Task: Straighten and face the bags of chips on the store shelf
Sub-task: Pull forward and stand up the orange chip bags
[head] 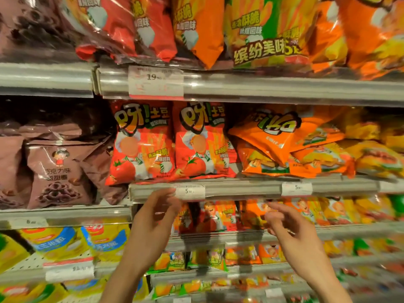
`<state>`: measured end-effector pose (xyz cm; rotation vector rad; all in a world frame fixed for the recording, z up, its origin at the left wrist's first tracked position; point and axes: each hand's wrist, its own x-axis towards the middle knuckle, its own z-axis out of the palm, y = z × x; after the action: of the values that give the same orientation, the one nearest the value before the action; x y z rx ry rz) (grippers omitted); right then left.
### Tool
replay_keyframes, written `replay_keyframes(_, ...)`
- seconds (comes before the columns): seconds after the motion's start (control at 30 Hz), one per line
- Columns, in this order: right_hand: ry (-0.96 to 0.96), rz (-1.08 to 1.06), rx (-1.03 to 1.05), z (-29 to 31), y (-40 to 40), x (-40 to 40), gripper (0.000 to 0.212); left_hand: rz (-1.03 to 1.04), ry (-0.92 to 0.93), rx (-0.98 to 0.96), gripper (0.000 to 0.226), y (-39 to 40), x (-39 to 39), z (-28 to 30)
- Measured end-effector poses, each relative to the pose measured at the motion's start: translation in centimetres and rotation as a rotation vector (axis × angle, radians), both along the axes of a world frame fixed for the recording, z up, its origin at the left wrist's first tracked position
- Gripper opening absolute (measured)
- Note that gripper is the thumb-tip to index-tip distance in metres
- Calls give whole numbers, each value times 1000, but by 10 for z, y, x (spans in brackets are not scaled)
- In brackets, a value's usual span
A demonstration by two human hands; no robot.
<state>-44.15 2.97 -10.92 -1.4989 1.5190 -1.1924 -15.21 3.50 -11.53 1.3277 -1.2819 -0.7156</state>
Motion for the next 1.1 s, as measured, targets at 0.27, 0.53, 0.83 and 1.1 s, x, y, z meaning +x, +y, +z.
replay_keyframes(0.27,-13,11,-72,-3,-32,-82,11,28,103,-57,22,-12,-89,14)
replay_keyframes(0.53,-23,134,-122,12,-70,-162,18,178,133,-96,16,-26,-188,34)
replay_keyframes(0.83,-124,196,-156,77,-93,-169,13,301,-84,-162,14,-52,-216,89)
replay_keyframes(1.1,32,-30,-283,119,-135,-129,63,152,-629,-85,85,-107,-221,100)
